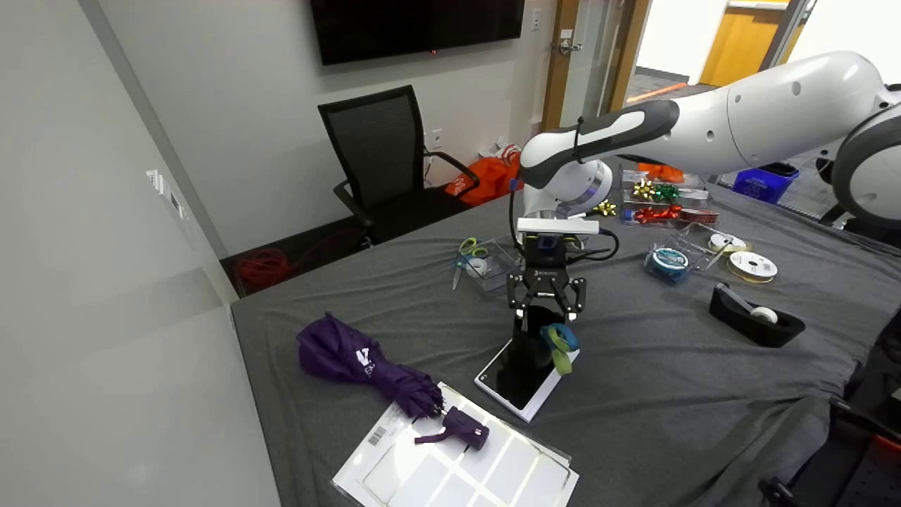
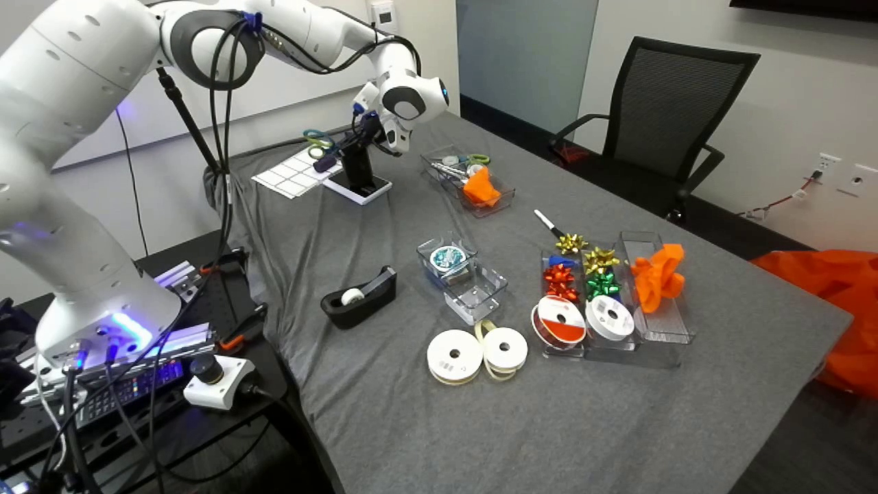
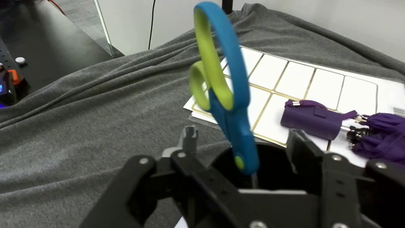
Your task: Put the right scissors in the cup
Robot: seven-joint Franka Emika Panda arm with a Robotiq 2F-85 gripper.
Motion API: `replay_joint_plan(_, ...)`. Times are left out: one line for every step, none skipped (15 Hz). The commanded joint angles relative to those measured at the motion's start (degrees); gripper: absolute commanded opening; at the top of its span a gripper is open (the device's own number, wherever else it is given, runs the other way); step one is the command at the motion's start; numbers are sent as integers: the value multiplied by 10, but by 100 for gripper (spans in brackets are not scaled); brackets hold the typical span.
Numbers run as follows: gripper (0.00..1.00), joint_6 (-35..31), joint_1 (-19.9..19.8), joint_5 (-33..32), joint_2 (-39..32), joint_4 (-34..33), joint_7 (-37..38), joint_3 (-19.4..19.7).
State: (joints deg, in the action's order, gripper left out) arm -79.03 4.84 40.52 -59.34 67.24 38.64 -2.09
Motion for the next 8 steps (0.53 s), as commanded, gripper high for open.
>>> replay_joint_plan(99, 0, 1, -18, 25, 28, -25, -2)
replay_joint_plan(100, 2, 2, -24, 32, 35, -29, -1)
replay_joint_plan(100, 4, 4, -32, 40, 42, -33, 1)
replay_joint_plan(100, 5, 7, -42, 50, 51, -39, 2)
replay_joint_plan(100, 5, 11, -55, 60, 60, -42, 5)
replay_joint_plan(100, 1, 18, -73, 74, 73, -40, 9)
replay_joint_plan(100, -4, 23, -89, 85, 84, -37, 10)
replay_joint_plan(100, -15, 29, -105, 101, 100, -35, 11)
